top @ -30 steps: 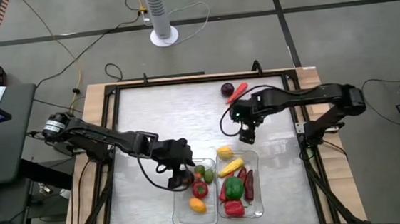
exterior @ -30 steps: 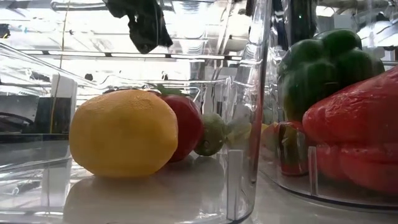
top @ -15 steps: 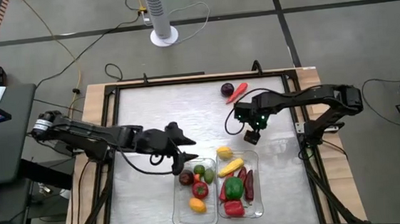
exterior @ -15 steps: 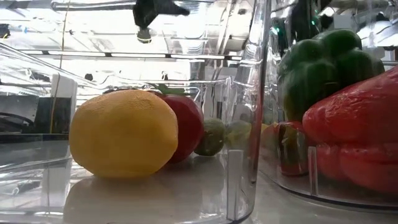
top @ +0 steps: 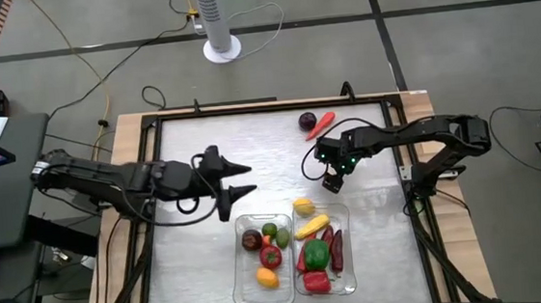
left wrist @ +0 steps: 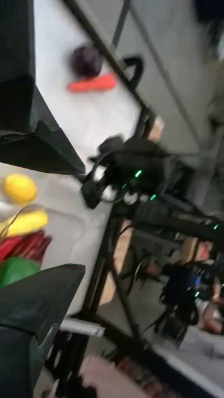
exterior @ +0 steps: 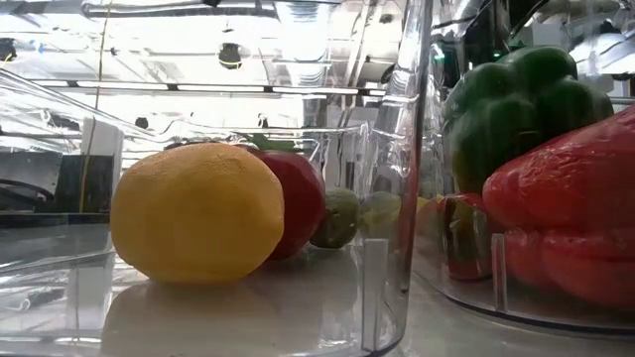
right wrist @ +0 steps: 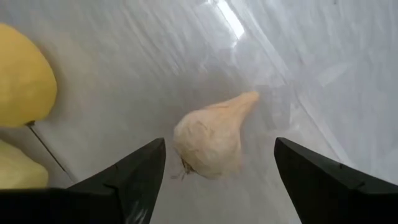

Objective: Sort produce into baskets
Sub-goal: Put the garlic into the right transparent bin

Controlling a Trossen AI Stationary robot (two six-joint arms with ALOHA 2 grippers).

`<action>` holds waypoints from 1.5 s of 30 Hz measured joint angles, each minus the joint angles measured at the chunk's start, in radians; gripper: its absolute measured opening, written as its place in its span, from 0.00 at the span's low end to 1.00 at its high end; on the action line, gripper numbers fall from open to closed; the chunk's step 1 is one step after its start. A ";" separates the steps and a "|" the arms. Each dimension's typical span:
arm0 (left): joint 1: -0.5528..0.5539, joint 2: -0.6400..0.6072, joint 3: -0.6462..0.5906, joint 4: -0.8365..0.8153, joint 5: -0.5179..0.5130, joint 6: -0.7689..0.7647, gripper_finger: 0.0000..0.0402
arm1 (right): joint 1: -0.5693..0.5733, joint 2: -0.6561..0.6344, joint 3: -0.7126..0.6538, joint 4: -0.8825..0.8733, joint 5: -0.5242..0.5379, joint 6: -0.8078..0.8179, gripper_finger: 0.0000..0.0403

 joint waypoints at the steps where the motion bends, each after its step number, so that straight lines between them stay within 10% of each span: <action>1: 0.002 -0.008 0.000 0.000 -0.022 0.011 0.58 | -0.003 0.000 0.000 0.000 0.000 -0.006 0.81; 34: 0.148 -0.066 0.000 -0.001 0.024 0.092 0.58 | 0.102 0.149 0.000 0.043 0.025 0.244 0.80; 45: 0.148 -0.065 0.000 -0.033 0.058 0.060 0.58 | 0.139 0.159 0.000 0.043 0.084 0.272 0.60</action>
